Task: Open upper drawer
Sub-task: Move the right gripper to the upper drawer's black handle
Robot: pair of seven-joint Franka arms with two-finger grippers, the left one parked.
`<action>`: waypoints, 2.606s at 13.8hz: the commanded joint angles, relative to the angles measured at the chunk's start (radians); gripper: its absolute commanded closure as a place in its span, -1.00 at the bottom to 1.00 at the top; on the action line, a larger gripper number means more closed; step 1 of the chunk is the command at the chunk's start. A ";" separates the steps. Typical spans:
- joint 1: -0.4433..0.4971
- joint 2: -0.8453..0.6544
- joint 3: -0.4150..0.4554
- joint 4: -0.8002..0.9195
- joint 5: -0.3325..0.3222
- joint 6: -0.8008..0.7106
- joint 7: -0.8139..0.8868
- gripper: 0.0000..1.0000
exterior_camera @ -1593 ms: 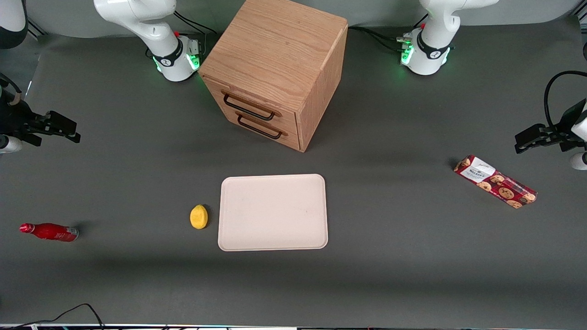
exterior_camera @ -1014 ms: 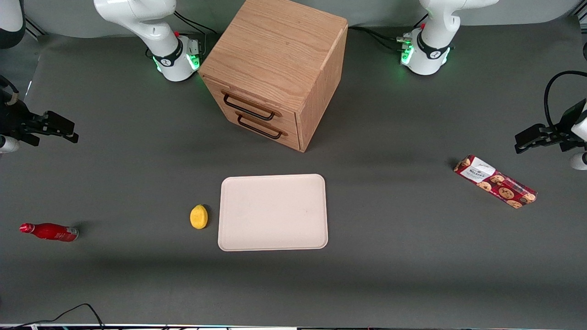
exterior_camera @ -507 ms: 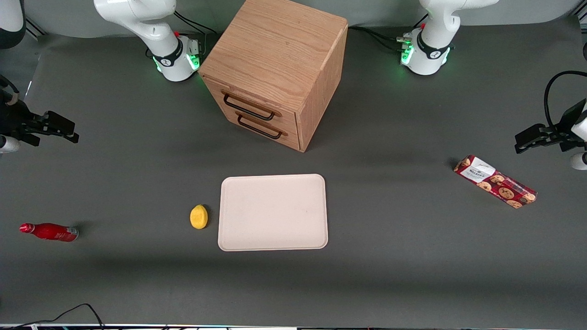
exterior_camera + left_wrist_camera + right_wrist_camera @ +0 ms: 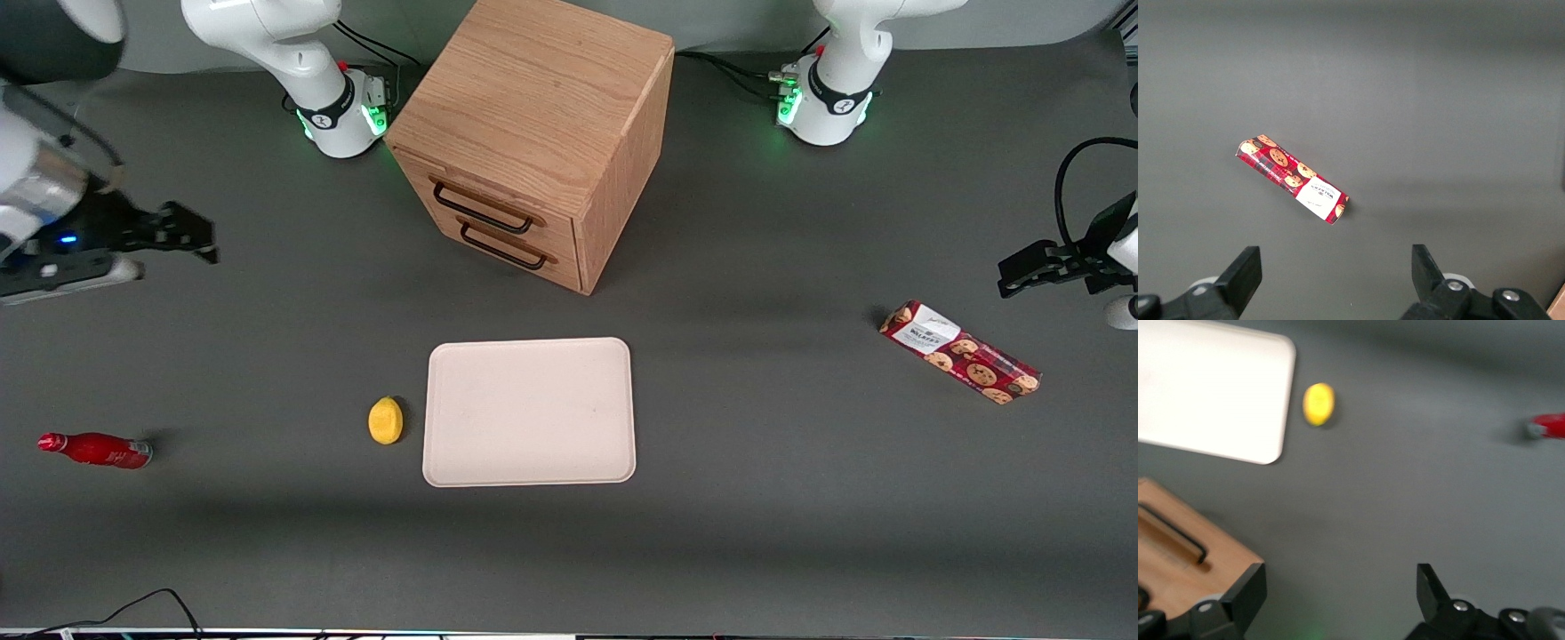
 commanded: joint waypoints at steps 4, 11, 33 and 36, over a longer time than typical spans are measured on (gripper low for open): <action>0.259 0.002 -0.020 0.016 0.032 -0.070 0.007 -1.00; 0.486 0.056 -0.024 0.020 0.088 -0.058 -0.009 -1.00; 0.408 0.294 -0.035 -0.030 0.341 -0.032 -0.215 -1.00; 0.408 0.299 -0.035 -0.059 0.368 -0.032 -0.273 -1.00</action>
